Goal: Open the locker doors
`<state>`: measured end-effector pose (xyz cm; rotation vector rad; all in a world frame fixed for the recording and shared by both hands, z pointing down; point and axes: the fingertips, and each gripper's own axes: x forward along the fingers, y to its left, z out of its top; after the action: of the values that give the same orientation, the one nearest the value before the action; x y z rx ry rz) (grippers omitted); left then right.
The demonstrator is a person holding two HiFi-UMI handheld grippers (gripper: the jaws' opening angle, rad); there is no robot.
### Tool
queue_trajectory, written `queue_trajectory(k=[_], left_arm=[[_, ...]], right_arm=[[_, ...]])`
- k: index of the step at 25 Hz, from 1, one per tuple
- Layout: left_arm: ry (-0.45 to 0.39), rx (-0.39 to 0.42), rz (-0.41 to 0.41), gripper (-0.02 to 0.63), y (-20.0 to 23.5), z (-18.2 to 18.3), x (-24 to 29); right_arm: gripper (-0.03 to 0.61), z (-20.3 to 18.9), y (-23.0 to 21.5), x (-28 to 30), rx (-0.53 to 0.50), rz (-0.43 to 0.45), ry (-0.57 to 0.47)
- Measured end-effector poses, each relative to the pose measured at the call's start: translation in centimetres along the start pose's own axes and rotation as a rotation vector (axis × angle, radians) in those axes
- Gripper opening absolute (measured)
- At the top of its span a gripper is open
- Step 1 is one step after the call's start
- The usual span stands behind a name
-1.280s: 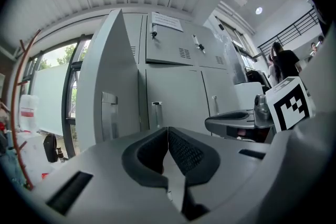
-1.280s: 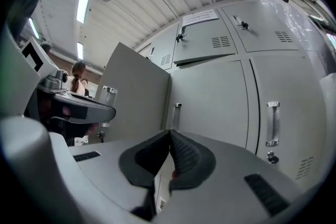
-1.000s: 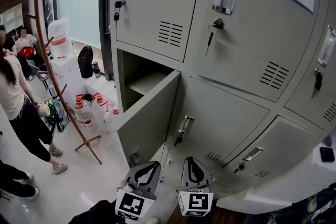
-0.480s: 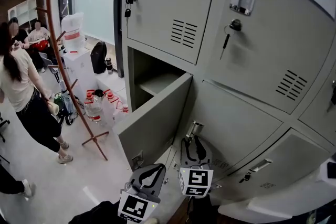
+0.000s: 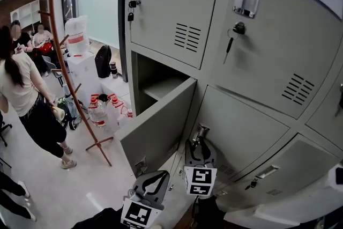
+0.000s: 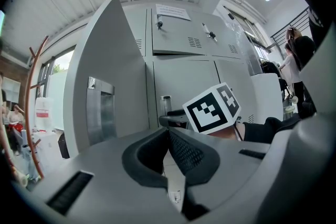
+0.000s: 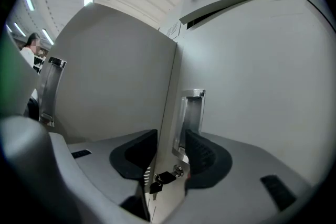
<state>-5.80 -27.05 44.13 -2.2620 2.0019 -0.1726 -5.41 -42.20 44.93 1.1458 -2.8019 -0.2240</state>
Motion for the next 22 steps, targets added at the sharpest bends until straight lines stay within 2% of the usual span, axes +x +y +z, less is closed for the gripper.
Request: queue_trajectory(k=[16, 22], left_arm=[[0.003, -0.009, 0.029, 0.023, 0.4, -0.3, -0.9], [0.007, -0.015, 0.037, 0.023, 0.4, -0.5, -1.2]], right_arm=[[0.164, -0.5, 0.1, 1.4, 0.036, -0.023, 0.025], [0.125, -0.5, -0.6, 1.3, 0.053, -0.06, 0.027]])
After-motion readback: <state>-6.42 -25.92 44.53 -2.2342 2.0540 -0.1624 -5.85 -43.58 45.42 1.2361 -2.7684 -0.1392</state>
